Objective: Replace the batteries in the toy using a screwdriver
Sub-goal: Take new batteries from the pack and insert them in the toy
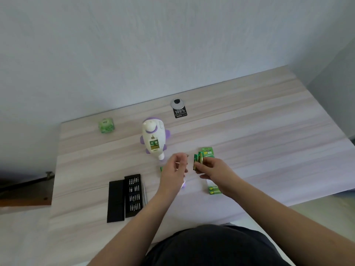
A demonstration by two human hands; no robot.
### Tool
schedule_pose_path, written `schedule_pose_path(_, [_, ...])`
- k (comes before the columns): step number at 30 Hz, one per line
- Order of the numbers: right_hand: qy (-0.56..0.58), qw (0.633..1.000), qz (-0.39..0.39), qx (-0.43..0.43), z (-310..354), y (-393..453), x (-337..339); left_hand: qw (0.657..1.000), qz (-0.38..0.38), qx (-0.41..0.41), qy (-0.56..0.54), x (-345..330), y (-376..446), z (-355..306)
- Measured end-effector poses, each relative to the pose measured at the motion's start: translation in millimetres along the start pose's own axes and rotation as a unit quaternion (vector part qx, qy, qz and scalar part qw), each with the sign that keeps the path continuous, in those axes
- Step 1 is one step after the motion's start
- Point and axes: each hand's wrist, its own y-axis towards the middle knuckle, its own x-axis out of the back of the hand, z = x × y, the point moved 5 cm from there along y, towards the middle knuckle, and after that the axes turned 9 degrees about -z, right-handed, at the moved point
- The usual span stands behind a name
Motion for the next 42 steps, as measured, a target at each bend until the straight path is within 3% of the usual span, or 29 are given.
schedule_pose_path(6, [-0.097, 0.988, -0.002, 0.12, 49.8, -25.3, -45.4, 0.991, 0.013, -0.118, 0.061, 68.2, -0.1, -46.6])
schedule_pose_path(10, [-0.099, 0.974, -0.019, 0.204, 93.6, -49.8, -77.8, 0.977, -0.037, -0.207, 0.04, 111.9, -5.0, -80.6])
schedule_pose_path(20, [-0.079, 0.914, -0.037, 0.397, 192.7, -115.7, -138.4, 0.855, -0.167, -0.489, 0.05, 207.4, -33.4, -153.8])
schedule_pose_path(29, [-0.095, 0.873, -0.05, 0.475, 248.8, -147.1, -161.4, 0.807, -0.228, -0.544, -0.016, 243.0, -51.7, -204.6])
schedule_pose_path(34, [-0.079, 0.896, -0.042, 0.435, 255.9, -149.4, -152.8, 0.829, -0.223, -0.512, -0.036, 242.1, -48.9, -220.0])
schedule_pose_path(36, [-0.068, 0.915, -0.045, 0.396, 256.5, -148.7, -146.8, 0.857, -0.201, -0.466, -0.088, 239.4, -45.3, -223.9])
schedule_pose_path(39, [-0.02, 0.936, -0.032, 0.35, 254.5, -146.7, -135.9, 0.902, -0.126, -0.346, -0.225, 229.2, -37.0, -230.7])
schedule_pose_path(42, [0.07, 0.952, 0.011, 0.299, 249.5, -146.0, -128.2, 0.926, -0.077, -0.177, -0.325, 214.8, -27.1, -228.7])
